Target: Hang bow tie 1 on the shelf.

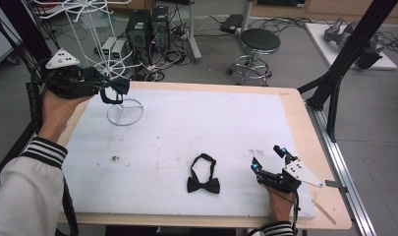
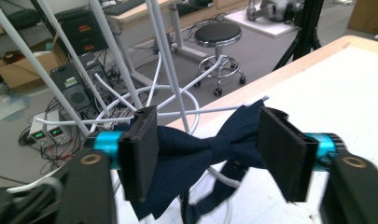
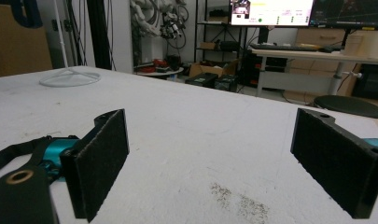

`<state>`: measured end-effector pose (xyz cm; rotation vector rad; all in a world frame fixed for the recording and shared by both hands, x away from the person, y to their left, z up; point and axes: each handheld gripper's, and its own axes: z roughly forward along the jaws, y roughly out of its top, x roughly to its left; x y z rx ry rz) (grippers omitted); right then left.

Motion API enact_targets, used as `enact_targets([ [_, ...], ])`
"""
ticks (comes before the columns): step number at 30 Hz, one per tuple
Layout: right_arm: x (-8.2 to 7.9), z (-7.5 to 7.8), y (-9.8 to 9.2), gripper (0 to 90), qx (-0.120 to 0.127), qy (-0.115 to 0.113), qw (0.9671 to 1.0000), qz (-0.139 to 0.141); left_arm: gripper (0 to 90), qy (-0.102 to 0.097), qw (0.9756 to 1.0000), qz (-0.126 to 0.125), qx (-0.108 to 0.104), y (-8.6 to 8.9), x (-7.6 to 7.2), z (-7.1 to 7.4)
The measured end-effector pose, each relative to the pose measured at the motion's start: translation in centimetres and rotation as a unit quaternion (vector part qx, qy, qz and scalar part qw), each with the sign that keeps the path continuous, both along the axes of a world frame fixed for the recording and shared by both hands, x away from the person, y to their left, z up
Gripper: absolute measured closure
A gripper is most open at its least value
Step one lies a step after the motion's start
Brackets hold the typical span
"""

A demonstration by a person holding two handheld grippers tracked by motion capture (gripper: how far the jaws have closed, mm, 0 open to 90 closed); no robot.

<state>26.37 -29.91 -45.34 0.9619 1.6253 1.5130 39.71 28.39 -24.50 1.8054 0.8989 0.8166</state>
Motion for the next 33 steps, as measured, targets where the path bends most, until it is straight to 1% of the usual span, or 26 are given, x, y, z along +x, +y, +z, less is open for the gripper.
enact_targets([
  [4,0.0,0.0,0.0,10.7,-0.001,0.0,1.0,-0.001,27.3,-0.01,0.9999,-0.004,-0.008,0.1,-0.4,0.2],
  [6,0.0,0.0,0.0,10.7,-0.001,-0.001,1.0,-0.001,26.0,-0.013,0.9998,-0.008,-0.01,0.2,-0.7,0.4],
  [9,0.0,0.0,0.0,10.7,-0.002,-0.002,1.0,-0.001,22.0,-0.022,0.9995,-0.011,-0.021,0.3,-1.2,0.4],
  [14,0.0,0.0,0.0,10.7,-0.001,0.0,1.0,-0.001,18.1,-0.035,0.9985,-0.02,-0.036,0.6,-2.0,0.4],
  [15,0.0,0.0,0.0,10.7,-0.001,-0.001,1.0,-0.001,18.0,-0.04,0.9981,-0.023,-0.042,0.6,-2.2,0.3],
  [17,0.0,0.0,0.0,10.7,-0.002,-0.002,1.0,-0.001,18.0,-0.046,0.9976,-0.026,-0.045,0.7,-2.6,0.3],
  [19,0.0,0.0,0.0,10.7,-0.002,-0.002,1.0,-0.001,17.5,-0.051,0.9968,-0.033,-0.052,0.7,-3.0,0.3],
  [21,0.0,0.0,0.0,10.7,-0.001,0.0,1.0,-0.002,17.5,-0.054,0.9964,-0.04,-0.052,0.7,-3.5,0.2],
  [25,0.0,0.0,0.0,10.7,-0.002,-0.002,1.0,-0.001,17.2,-0.069,0.9934,-0.062,-0.068,0.7,-4.4,-0.1],
  [28,0.0,0.0,0.0,10.7,0.0,0.0,1.0,-0.002,17.0,-0.077,0.9914,-0.073,-0.076,0.8,-5.0,-0.5],
  [33,0.0,0.0,-0.1,10.7,-0.001,-0.002,1.0,-0.002,17.0,-0.087,0.9884,-0.087,-0.089,1.0,-6.0,-1.3],
])
